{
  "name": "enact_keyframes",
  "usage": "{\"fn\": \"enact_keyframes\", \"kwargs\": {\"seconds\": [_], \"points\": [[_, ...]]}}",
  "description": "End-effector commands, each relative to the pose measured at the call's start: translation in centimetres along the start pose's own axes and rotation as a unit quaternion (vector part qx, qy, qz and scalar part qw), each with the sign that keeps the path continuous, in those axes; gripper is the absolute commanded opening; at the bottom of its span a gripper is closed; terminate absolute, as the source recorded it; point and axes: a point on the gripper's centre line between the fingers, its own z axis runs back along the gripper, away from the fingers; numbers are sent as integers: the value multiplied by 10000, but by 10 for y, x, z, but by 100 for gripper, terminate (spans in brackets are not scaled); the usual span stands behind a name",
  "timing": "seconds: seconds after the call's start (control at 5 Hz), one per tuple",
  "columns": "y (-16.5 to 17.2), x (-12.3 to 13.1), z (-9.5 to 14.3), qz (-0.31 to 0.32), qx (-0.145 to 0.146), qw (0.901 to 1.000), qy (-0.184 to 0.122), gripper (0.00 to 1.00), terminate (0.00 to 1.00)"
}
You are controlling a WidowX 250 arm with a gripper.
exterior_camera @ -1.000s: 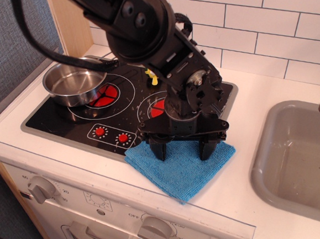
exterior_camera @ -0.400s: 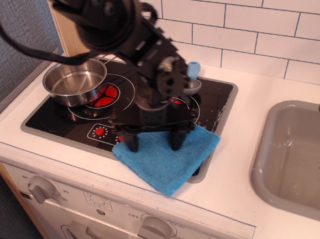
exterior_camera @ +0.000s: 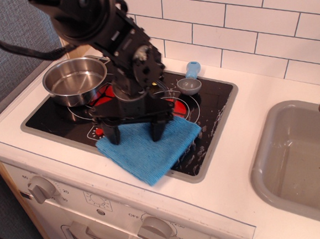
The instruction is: Move the blue cloth to the right of the silver pot.
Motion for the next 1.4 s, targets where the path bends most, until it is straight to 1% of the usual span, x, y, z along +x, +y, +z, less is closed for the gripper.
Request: {"fn": "enact_keyframes", "kwargs": {"seconds": [0.0,0.2,0.6,0.8,1.0,1.2], "points": [[3,21,0,108,-14,9999,-132,100,0],[7,32,-6,151,5,9998,-132,100,0],[26,51,-12,257,95,9995,-174,100,0],[38,62,-11,337,141,9990,-264,100,0],[45,68,-8,386,149,9985,-345,100,0],[43,69,-5,391,81,9984,-410,100,0]]}}
